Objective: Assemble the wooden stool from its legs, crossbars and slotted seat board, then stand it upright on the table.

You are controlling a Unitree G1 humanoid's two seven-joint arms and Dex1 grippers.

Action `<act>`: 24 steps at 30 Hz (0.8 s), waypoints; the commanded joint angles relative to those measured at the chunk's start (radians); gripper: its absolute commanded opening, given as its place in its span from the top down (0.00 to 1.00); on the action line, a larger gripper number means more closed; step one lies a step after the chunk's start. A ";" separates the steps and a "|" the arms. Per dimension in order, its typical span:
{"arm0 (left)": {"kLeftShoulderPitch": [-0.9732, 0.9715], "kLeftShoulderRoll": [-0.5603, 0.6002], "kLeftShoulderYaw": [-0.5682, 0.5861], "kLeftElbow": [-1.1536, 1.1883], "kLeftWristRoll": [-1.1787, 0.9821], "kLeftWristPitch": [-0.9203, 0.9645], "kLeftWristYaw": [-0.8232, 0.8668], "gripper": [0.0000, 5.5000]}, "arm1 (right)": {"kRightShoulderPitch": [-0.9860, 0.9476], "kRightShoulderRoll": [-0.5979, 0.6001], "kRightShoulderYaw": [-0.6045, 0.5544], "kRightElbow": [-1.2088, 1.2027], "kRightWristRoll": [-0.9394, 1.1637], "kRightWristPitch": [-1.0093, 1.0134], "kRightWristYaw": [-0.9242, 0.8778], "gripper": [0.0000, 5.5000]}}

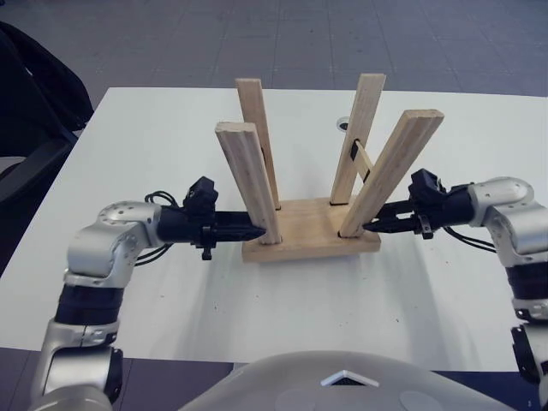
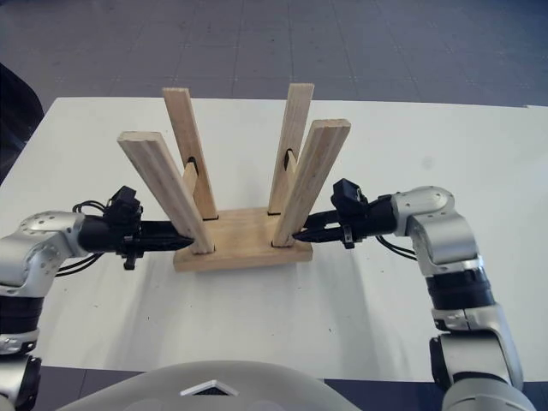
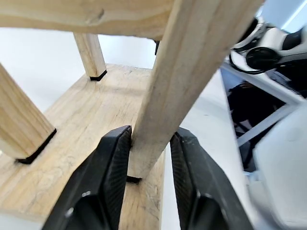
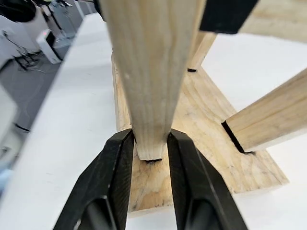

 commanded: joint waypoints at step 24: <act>-0.511 -0.047 -0.047 0.698 -0.130 0.534 0.030 0.60 | -0.644 0.144 0.091 1.015 -0.012 0.466 0.013 0.55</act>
